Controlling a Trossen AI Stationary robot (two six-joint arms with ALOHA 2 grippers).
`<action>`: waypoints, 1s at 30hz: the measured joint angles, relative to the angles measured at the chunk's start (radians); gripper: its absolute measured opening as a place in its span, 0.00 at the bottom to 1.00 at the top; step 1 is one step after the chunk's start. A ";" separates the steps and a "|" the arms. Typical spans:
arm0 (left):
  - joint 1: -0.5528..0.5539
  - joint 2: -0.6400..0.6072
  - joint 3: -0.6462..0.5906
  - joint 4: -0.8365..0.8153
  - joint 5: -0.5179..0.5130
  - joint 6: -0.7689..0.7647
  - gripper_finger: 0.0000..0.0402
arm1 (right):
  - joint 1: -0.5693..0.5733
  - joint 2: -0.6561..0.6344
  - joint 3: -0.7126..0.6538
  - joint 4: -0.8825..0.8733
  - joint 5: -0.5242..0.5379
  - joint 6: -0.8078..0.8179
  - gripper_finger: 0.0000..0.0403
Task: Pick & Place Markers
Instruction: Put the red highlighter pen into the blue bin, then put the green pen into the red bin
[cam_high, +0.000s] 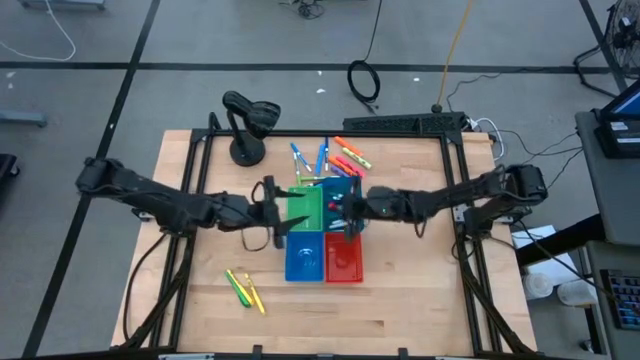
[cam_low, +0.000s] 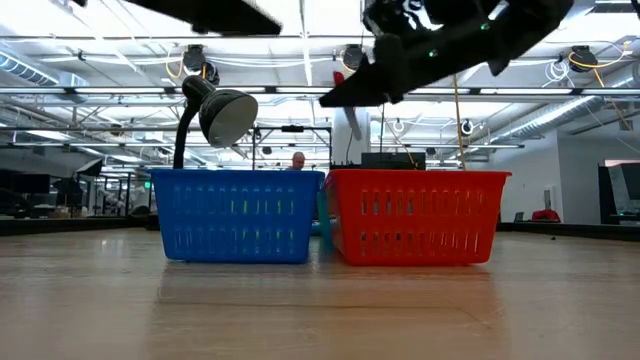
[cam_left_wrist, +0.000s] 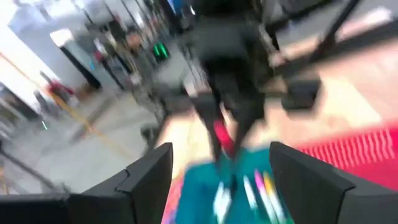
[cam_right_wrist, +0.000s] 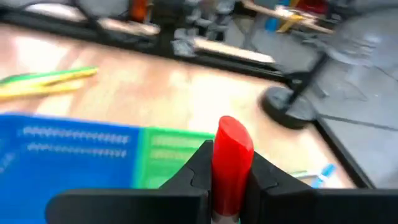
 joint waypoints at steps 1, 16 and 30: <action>0.003 -0.027 -0.002 -0.065 0.003 -0.018 0.66 | -0.016 -0.008 -0.013 0.011 -0.004 0.013 0.06; 0.073 -0.223 -0.105 -0.193 0.057 -0.114 0.45 | -0.106 -0.069 -0.148 0.064 -0.066 0.102 0.08; 0.098 -0.223 -0.113 -0.179 0.091 -0.128 0.43 | -0.109 -0.069 -0.152 0.084 -0.067 0.111 0.18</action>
